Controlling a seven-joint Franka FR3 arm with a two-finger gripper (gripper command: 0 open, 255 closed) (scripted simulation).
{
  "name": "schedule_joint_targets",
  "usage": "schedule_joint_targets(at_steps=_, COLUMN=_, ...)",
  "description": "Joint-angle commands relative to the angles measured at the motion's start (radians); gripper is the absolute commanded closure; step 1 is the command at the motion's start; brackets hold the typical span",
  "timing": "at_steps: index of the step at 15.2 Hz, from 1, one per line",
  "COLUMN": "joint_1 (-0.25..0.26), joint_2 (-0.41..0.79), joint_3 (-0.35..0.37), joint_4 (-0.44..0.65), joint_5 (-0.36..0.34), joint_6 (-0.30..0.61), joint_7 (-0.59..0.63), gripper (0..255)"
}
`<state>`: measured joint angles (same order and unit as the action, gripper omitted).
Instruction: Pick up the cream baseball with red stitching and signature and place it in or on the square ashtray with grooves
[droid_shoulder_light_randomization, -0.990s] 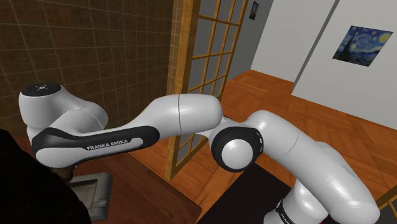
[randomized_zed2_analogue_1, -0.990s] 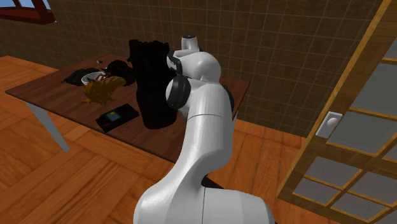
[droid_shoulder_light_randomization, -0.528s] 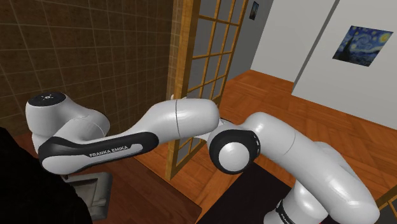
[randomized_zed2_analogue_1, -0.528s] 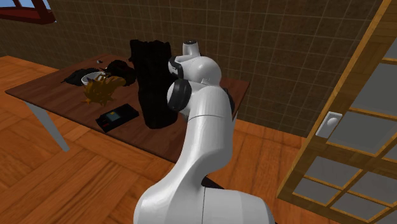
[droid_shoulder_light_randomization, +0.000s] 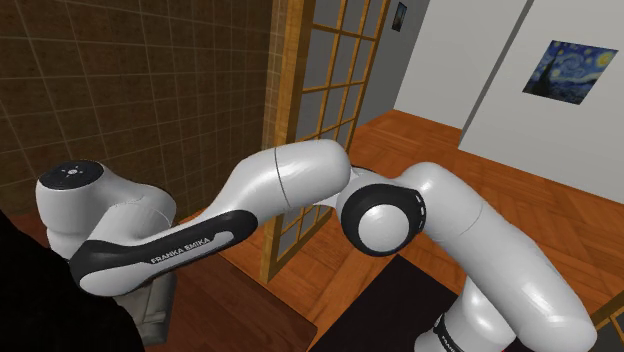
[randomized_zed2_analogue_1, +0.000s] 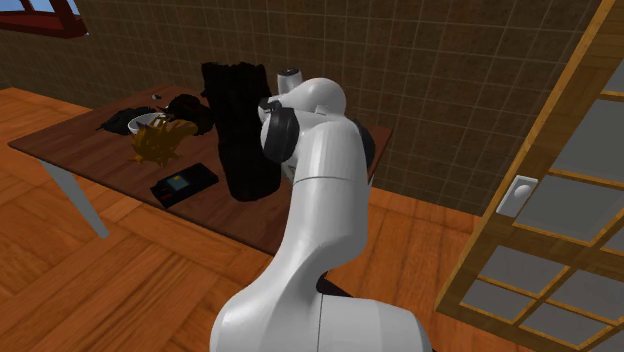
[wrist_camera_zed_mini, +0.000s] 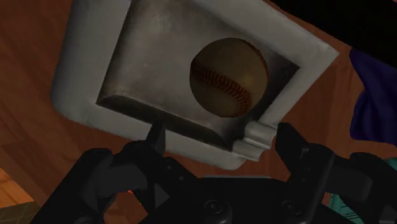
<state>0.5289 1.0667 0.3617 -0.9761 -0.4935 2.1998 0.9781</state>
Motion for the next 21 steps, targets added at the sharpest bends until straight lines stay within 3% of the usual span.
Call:
schedule_joint_targets(at_steps=1, joint_1=0.02, joint_2=-0.042, joint_3=-0.028, joint_4=-0.102, joint_5=-0.003, joint_6=0.068, joint_7=0.188, gripper=0)
schedule_joint_targets(at_steps=8, joint_1=0.039, joint_2=0.055, joint_3=-0.044, joint_4=-0.008, joint_5=-0.004, joint_6=0.078, joint_7=0.174, gripper=0)
schedule_joint_targets(at_steps=15, joint_1=0.04, joint_2=0.055, joint_3=-0.046, joint_4=-0.008, joint_5=-0.001, joint_6=0.078, joint_7=0.173, gripper=0)
schedule_joint_targets(at_steps=16, joint_1=0.04, joint_2=0.047, joint_3=-0.045, joint_4=-0.017, joint_5=-0.002, joint_6=0.08, joint_7=0.176, gripper=255)
schedule_joint_targets(at_steps=21, joint_1=0.028, joint_2=0.009, joint_3=-0.047, joint_4=-0.093, joint_5=-0.009, joint_6=0.113, joint_7=0.194, gripper=255)
